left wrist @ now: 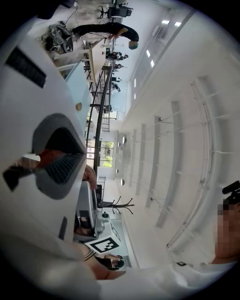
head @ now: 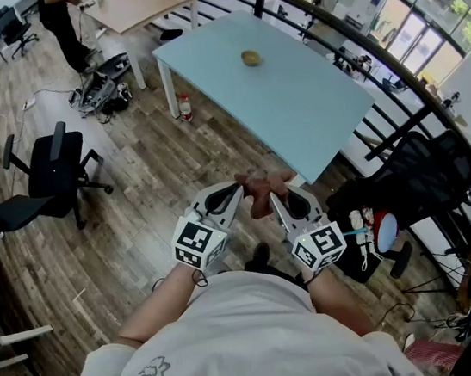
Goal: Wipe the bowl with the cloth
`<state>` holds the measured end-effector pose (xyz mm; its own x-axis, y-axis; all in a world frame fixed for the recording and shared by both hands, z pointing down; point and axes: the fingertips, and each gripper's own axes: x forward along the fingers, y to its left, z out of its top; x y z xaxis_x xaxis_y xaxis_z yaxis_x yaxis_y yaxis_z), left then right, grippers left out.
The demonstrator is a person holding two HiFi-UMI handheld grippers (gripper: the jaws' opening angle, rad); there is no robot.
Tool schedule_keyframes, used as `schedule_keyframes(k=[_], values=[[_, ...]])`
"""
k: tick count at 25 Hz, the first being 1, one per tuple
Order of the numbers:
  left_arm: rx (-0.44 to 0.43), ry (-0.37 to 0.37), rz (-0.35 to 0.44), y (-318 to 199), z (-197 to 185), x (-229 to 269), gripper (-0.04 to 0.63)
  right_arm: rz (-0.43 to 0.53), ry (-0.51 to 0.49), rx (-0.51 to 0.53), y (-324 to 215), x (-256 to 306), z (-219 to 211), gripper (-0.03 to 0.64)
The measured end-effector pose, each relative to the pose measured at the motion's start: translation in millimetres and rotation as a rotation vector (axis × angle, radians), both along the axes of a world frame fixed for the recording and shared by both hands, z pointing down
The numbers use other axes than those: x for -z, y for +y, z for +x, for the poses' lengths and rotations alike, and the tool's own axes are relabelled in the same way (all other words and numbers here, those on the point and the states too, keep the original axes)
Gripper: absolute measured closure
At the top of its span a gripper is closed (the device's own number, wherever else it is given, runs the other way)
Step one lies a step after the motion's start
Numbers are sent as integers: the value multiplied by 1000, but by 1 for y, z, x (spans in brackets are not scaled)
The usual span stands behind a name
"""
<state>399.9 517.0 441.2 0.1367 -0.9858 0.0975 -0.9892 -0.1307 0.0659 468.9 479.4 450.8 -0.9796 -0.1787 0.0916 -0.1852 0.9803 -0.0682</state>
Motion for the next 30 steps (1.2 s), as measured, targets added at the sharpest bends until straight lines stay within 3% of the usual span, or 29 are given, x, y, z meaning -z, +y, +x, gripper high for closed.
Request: schedule_keyframes(k=[11, 23, 30], values=[[26, 9, -18, -43, -3, -12, 581, -35, -3, 13, -40, -12, 2, 512], [94, -24, -9, -165, 2, -5, 581, -37, -8, 76, -161, -5, 10, 511], [157, 0, -48, -202, -29, -21, 581, -86, 4, 119, -213, -22, -25, 511]])
